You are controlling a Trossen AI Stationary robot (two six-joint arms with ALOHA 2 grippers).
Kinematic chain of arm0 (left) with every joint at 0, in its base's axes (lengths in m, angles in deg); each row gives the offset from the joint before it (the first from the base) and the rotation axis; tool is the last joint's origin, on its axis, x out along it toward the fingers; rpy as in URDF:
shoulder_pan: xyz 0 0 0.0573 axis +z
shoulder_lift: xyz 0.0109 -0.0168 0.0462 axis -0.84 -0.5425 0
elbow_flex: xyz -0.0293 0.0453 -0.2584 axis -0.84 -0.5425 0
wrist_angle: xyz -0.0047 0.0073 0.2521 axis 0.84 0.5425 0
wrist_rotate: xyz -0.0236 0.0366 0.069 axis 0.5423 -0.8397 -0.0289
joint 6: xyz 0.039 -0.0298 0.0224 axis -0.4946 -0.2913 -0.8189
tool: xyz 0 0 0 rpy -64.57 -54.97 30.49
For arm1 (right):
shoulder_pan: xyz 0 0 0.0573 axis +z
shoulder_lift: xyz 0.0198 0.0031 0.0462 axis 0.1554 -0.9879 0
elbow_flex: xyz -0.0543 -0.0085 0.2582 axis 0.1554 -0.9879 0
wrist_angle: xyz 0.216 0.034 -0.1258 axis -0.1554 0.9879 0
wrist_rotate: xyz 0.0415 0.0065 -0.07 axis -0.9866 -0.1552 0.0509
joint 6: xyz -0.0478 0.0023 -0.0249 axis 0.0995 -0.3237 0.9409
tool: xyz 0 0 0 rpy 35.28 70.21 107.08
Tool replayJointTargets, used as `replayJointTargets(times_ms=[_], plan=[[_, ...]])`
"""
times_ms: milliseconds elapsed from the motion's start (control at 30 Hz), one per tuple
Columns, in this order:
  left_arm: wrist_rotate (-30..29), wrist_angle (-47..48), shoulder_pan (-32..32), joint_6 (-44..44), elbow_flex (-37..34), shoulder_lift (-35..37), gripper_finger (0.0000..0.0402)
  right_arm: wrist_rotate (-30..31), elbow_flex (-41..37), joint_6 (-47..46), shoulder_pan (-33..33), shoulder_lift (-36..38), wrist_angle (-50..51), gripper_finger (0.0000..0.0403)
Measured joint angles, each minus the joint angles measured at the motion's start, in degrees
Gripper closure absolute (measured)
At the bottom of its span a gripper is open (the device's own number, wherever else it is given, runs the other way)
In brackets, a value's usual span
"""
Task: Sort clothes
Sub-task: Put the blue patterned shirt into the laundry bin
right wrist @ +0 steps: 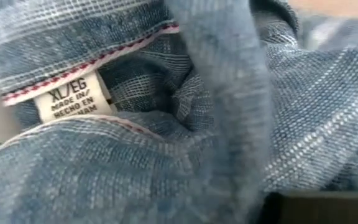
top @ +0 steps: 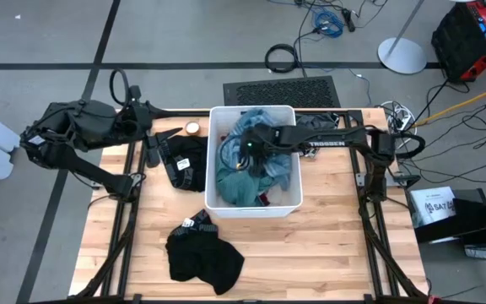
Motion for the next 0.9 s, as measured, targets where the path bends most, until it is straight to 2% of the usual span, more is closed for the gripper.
replayJointTargets(times_ms=[267, 400, 467, 600, 800, 833, 900], plan=[[0.0, 0.0, 0.0, 0.07, 0.0, 0.0, 0.0217, -22.98, -0.06, 0.09, -0.1, -1.84, 1.35, 0.0395], [0.67, 0.0, 0.0, 0.24, 0.0, -0.09, 0.0217, -39.92, -0.26, 0.41, -2.05, -2.15, 1.63, 0.0394], [1.36, -0.02, 0.0, 0.77, 0.0, -0.26, 0.0217, -43.85, -0.3, -1.41, -3.35, -2.2, 1.8, 0.0394], [1.48, -0.02, 0.0, 1.5, 0.0, -0.57, 0.0217, -39.12, -0.31, -6.86, -5.2, -1.87, 1.69, 0.0388], [1.87, -0.02, 0.02, 1.53, 0.0, -0.87, 0.0217, -19.89, -0.22, -10.37, -5.09, -1.7, -0.74, 0.0375], [1.94, 0.0, 0.02, 1.53, 0.0, -0.87, 0.0217, -17.94, -0.2, -10.48, -5.0, -1.68, -1.06, 0.0374], [2.09, 0.0, 0.0, 1.53, 0.0, -0.97, 0.0217, -18.45, -0.2, -9.48, -5.04, -1.68, -1.44, 0.0373]])
